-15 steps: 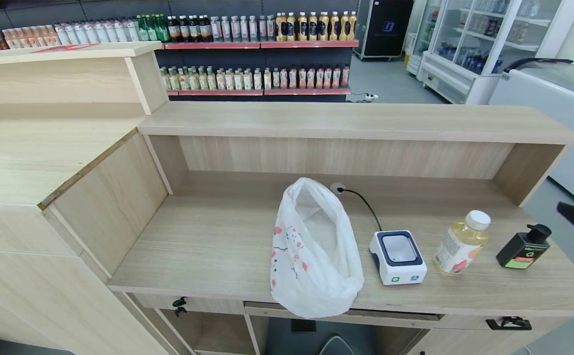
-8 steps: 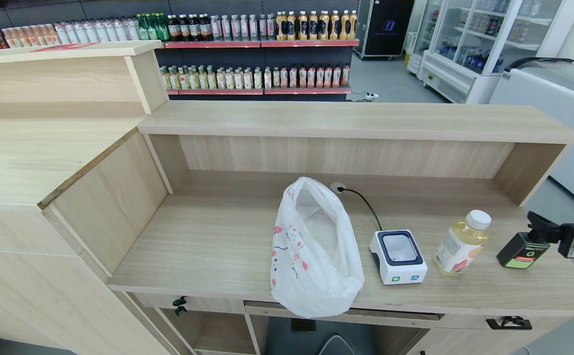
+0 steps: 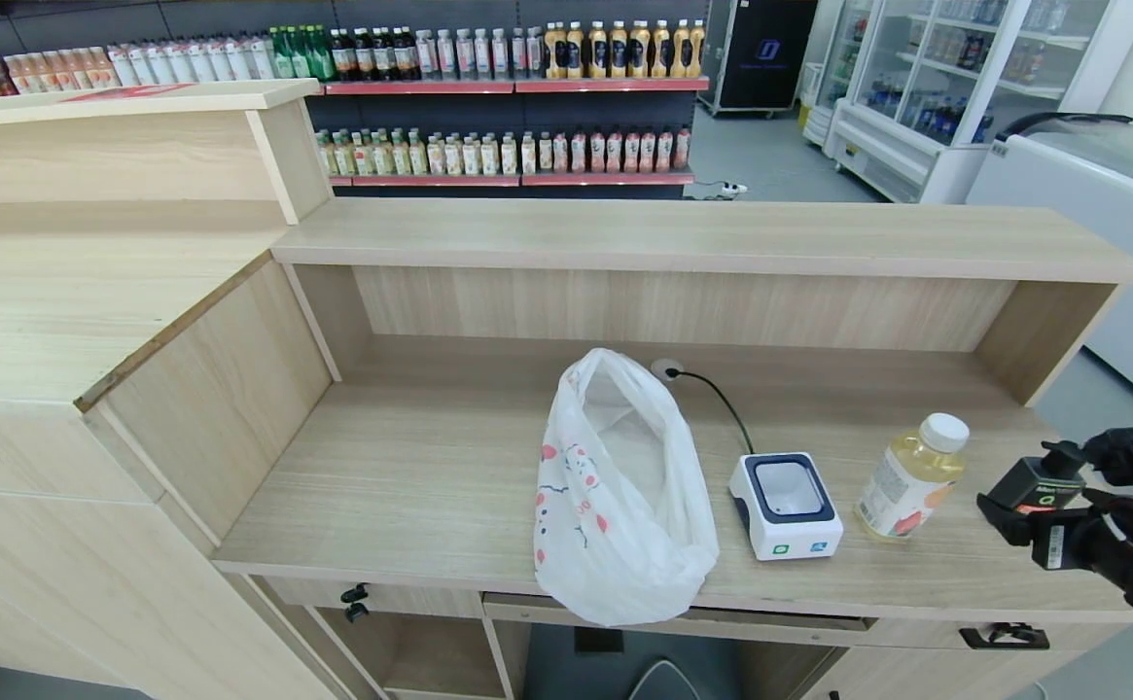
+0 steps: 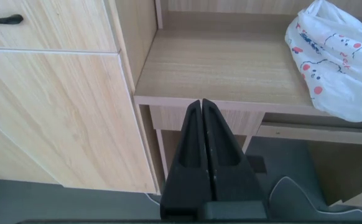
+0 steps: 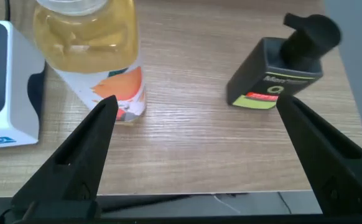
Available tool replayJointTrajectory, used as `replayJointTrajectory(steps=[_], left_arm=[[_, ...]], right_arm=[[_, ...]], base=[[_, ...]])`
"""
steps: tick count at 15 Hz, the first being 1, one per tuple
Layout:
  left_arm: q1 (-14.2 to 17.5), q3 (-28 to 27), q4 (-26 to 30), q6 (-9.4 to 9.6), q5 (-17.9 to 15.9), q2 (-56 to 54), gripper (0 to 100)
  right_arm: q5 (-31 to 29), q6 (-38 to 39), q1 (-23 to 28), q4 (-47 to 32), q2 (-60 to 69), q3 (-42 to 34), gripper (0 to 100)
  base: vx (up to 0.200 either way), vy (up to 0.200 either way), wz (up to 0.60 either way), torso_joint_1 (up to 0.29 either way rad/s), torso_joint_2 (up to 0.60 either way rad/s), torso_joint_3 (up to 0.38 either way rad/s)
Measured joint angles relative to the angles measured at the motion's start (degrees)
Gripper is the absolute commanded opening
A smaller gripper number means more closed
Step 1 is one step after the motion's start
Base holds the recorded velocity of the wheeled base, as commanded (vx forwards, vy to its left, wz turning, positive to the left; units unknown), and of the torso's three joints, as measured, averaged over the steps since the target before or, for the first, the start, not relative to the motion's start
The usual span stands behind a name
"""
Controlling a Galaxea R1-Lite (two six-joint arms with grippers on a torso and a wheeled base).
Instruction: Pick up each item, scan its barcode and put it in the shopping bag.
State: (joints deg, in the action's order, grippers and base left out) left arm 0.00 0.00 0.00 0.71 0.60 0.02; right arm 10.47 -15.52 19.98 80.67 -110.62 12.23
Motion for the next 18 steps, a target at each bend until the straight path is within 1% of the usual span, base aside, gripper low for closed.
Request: replayJointTrajectory(steps=[3,6,10,14,18], left_arm=[[0.0,0.0,0.0,-0.02,0.0,0.0,0],[0.0,0.0,0.0,-0.02,0.0,0.0,0],[0.0,0.0,0.0,0.00,0.0,0.0,0],[0.0,0.0,0.0,0.00,0.0,0.0,0],[0.0,0.0,0.0,0.00,0.0,0.0,0]], right_arm=[[0.5,1.9,-3.7,-0.1,-3.8,3.6,100],[0.8,2.6,-6.0,-0.5,-6.6,7.6,100],[1.5,3.4,-9.8,0.0,-9.3,8.8,100],[1.5,3.5,-12.0,0.0,-11.2,10.2,100],[1.3,3.6,-12.5,0.9,-13.4,12.9,100]], base=[[0.000,0.000,0.00,0.000,0.00,0.000],[0.000,0.000,0.00,0.000,0.00,0.000],[0.000,0.000,0.00,0.000,0.00,0.000],[0.000,0.000,0.00,0.000,0.00,0.000],[0.000,0.000,0.00,0.000,0.00,0.000]])
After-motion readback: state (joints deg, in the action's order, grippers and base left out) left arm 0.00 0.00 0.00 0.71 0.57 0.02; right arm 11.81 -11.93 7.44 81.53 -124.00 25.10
